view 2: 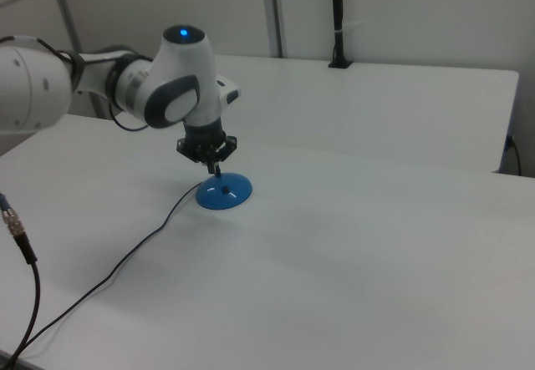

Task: Turn on the lamp
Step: 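Move the gripper down toward the switch on the blue lamp's base, then press down on the lamp base switch with the closed gripper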

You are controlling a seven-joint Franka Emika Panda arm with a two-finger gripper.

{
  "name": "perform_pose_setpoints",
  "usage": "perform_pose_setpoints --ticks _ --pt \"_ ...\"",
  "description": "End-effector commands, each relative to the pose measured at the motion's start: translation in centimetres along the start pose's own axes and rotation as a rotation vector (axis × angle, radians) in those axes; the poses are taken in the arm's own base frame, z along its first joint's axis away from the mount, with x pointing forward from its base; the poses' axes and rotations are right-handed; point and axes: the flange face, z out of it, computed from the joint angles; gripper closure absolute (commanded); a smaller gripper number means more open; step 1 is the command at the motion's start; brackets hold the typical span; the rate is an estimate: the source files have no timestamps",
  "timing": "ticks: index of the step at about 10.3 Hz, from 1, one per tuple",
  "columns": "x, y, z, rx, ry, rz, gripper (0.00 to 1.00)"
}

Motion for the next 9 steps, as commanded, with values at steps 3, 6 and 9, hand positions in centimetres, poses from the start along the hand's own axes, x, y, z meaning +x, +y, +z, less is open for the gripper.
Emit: perform_pose_setpoints --ticks 3,6,9 --pt "1.6 0.1 6.2 -0.038 0.114 -0.104 1.00" --pt "2.1 0.1 8.5 -0.063 0.135 -0.105 1.00" --pt "2.4 0.1 10.8 -0.100 0.162 -0.110 1.00"
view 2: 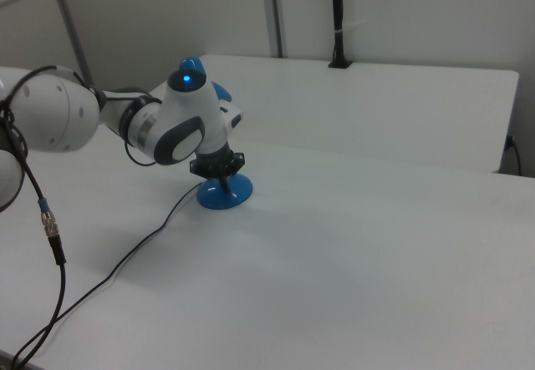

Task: Turn on the lamp
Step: 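Press down on the lamp base switch with the closed gripper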

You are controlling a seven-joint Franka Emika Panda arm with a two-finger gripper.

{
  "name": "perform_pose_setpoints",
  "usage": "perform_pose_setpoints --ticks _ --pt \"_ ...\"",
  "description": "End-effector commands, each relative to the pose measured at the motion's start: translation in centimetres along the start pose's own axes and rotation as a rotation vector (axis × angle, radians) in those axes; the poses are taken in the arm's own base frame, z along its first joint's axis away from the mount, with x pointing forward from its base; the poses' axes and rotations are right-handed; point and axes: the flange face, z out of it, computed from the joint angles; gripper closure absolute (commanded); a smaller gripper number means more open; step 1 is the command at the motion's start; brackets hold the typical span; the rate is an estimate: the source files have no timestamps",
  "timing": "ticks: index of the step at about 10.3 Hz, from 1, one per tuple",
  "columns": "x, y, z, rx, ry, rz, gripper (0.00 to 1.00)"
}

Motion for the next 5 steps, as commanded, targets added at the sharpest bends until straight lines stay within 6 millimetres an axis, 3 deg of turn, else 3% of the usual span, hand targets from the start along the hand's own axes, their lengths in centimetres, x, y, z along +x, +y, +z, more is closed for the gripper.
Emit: perform_pose_setpoints --ticks 1,5 --pt "0.6 -0.5 1.5 -0.019 0.039 -0.028 1.00" --pt "0.4 -0.4 2.5 -0.019 0.029 -0.039 1.00"
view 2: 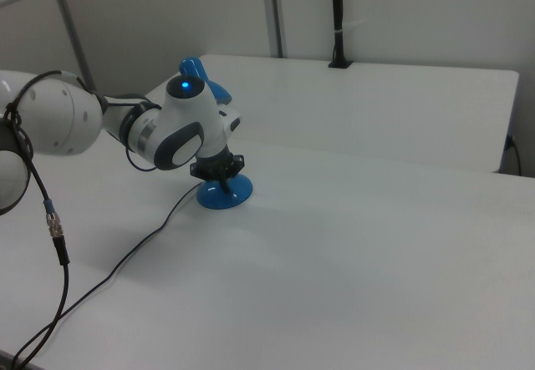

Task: Turn on the lamp
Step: 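Press down on the lamp base switch with the closed gripper, then lift the gripper up off the lamp base switch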

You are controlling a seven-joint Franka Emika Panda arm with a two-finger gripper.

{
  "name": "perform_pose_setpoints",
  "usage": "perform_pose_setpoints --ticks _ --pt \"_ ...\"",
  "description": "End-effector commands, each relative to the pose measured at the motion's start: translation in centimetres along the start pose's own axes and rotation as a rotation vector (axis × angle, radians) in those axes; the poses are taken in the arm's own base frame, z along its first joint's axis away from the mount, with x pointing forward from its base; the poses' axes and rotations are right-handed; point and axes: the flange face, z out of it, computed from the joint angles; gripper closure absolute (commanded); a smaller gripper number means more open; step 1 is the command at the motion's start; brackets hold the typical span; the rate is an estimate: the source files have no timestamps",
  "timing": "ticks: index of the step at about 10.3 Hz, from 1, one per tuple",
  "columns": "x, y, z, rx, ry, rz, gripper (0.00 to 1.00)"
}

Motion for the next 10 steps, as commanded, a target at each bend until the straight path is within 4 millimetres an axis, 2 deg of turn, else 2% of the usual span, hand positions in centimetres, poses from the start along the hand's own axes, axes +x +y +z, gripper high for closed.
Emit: perform_pose_setpoints --ticks 1,4,6,7,9,10 --pt "0.0 0.0 1.4 0.000 0.005 -0.030 1.00" --pt "0.0 -1.3 3.1 0.025 -0.008 -0.091 1.00" --pt "0.1 -1.5 3.0 0.025 -0.004 -0.096 1.00" --pt "0.8 -1.7 0.9 0.028 0.024 -0.078 1.00" --pt "-0.8 -1.6 -3.8 0.016 0.035 0.023 1.00" --pt "-2.0 -0.2 -6.8 0.002 0.044 0.111 1.00"
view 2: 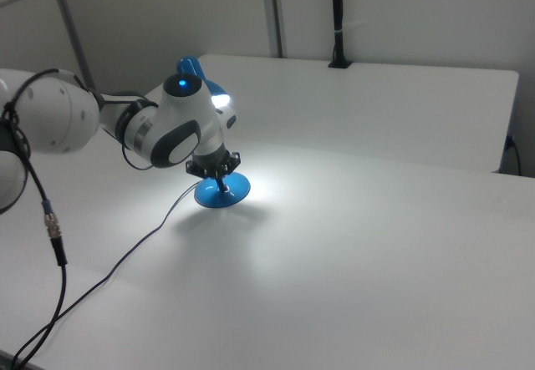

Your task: Turn on the lamp

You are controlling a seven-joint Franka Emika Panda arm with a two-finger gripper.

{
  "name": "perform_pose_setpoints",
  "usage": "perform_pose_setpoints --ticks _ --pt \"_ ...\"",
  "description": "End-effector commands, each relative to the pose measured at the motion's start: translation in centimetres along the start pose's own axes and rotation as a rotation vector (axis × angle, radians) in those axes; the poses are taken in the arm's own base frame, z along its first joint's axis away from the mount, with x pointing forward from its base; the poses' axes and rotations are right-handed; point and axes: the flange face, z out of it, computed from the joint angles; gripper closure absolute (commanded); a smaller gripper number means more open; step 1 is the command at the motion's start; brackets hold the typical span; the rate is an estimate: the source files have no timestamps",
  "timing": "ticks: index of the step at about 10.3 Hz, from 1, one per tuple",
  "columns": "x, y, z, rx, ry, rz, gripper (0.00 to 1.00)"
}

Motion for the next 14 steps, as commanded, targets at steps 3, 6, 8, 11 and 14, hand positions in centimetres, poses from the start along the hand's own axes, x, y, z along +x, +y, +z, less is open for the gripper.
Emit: perform_pose_setpoints --ticks 3,6,8,11,14 --pt "-4.5 2.8 -16.0 0.064 -0.166 0.355 1.00" --pt "-4.1 2.4 -22.9 -0.027 -0.400 0.523 1.00" --pt "-3.9 1.9 -27.1 -0.028 -0.475 0.562 0.91" --pt "-3.9 1.7 -30.0 -0.095 -0.464 0.640 0.00" --pt "-4.0 2.1 -30.5 -0.092 -0.459 0.661 0.00"
